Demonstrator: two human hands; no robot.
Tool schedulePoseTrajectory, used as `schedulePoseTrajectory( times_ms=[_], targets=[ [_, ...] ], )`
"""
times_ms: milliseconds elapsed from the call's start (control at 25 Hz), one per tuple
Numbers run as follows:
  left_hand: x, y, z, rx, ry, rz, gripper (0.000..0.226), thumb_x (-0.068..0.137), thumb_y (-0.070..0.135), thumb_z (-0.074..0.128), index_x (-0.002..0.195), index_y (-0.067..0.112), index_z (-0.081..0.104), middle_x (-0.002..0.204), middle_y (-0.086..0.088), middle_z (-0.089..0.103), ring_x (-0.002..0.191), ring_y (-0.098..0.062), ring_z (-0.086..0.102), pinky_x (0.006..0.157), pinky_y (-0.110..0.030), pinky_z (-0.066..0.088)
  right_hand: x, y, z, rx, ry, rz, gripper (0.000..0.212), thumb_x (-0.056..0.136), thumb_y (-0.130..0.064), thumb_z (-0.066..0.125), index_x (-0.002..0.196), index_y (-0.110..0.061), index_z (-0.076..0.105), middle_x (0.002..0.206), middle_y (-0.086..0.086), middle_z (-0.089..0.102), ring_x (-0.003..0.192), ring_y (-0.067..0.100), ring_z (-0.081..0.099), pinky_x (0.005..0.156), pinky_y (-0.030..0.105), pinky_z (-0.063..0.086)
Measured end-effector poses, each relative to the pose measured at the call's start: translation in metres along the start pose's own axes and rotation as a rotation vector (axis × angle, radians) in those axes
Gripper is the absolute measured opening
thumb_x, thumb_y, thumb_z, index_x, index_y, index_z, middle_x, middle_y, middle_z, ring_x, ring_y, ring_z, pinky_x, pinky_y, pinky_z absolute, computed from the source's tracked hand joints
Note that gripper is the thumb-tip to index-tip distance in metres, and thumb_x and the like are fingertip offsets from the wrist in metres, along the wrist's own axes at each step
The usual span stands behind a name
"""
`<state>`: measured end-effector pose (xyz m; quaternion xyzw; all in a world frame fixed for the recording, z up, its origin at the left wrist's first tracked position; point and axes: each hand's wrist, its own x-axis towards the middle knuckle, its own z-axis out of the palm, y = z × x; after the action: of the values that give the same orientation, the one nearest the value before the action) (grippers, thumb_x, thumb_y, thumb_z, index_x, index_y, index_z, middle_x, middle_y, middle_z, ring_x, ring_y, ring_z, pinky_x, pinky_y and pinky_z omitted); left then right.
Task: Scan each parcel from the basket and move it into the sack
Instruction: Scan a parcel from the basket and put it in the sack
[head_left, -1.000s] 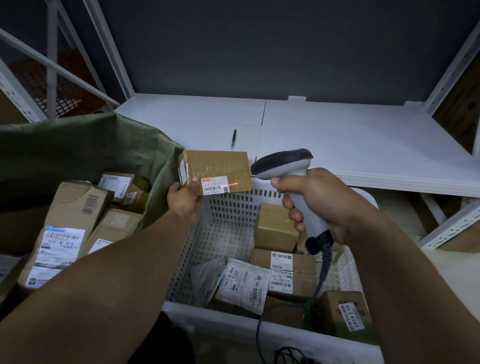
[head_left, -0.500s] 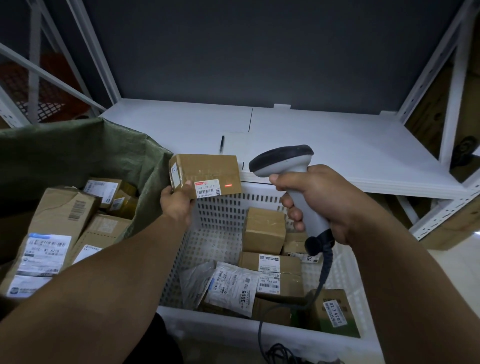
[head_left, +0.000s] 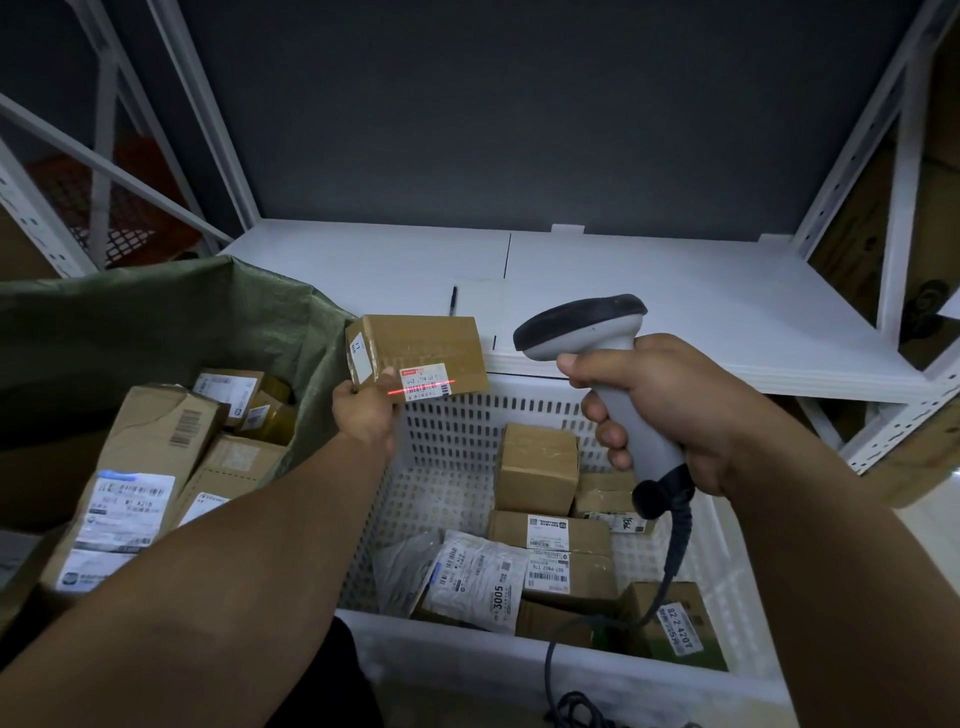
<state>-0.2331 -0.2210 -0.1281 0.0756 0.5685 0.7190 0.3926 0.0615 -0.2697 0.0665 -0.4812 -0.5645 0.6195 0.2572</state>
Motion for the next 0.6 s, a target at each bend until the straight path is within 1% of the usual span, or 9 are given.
schedulePoseTrajectory(
  times_ms=[160, 280, 440, 520, 600],
  targets=[
    [-0.007, 0.007, -0.005, 0.016, 0.017, -0.008, 0.054, 0.092, 0.014, 0.074, 0.139, 0.006, 0.048, 0.116, -0.019, 0.072, 0.088, -0.031, 0.077, 0.08, -0.047, 0.064, -0.002, -0.002, 0.002, 0.007, -0.015, -0.012, 0.024, 0.093, -0.026, 0.072, 0.097, -0.005, 0.06, 0.064, 0.008, 0.053, 0.048, 0.017, 0.046, 0.047, 0.028, 0.041],
    [-0.013, 0.012, -0.007, 0.033, 0.024, -0.006, 0.056, 0.091, 0.015, 0.076, 0.139, 0.006, 0.048, 0.115, -0.018, 0.073, 0.089, -0.032, 0.077, 0.081, -0.049, 0.063, -0.003, -0.002, 0.003, 0.008, -0.023, -0.022, 0.023, 0.093, -0.026, 0.072, 0.096, -0.005, 0.061, 0.064, 0.007, 0.054, 0.048, 0.017, 0.046, 0.047, 0.028, 0.041],
    [-0.027, 0.021, -0.005, -0.003, 0.028, -0.002, 0.048, 0.094, 0.015, 0.073, 0.134, 0.001, 0.051, 0.115, -0.018, 0.074, 0.091, -0.03, 0.077, 0.086, -0.047, 0.063, -0.001, -0.002, 0.005, 0.004, 0.001, -0.04, 0.024, 0.093, -0.026, 0.072, 0.097, -0.004, 0.062, 0.064, 0.008, 0.055, 0.048, 0.017, 0.048, 0.048, 0.029, 0.042],
    [-0.036, 0.027, -0.001, -0.008, 0.027, -0.023, 0.04, 0.096, 0.017, 0.071, 0.129, -0.001, 0.054, 0.11, -0.015, 0.075, 0.086, -0.026, 0.078, 0.082, -0.043, 0.064, 0.004, -0.002, 0.009, 0.028, 0.013, -0.054, 0.023, 0.093, -0.025, 0.072, 0.096, -0.004, 0.062, 0.063, 0.008, 0.055, 0.048, 0.017, 0.048, 0.048, 0.029, 0.042],
    [-0.049, 0.034, 0.005, -0.046, 0.028, -0.066, 0.033, 0.096, 0.018, 0.071, 0.122, 0.003, 0.057, 0.106, -0.013, 0.076, 0.081, -0.024, 0.078, 0.076, -0.038, 0.065, 0.011, -0.003, 0.017, 0.058, 0.024, -0.077, 0.021, 0.093, -0.023, 0.072, 0.093, -0.005, 0.061, 0.063, 0.007, 0.055, 0.048, 0.017, 0.048, 0.048, 0.029, 0.043]
  ],
)
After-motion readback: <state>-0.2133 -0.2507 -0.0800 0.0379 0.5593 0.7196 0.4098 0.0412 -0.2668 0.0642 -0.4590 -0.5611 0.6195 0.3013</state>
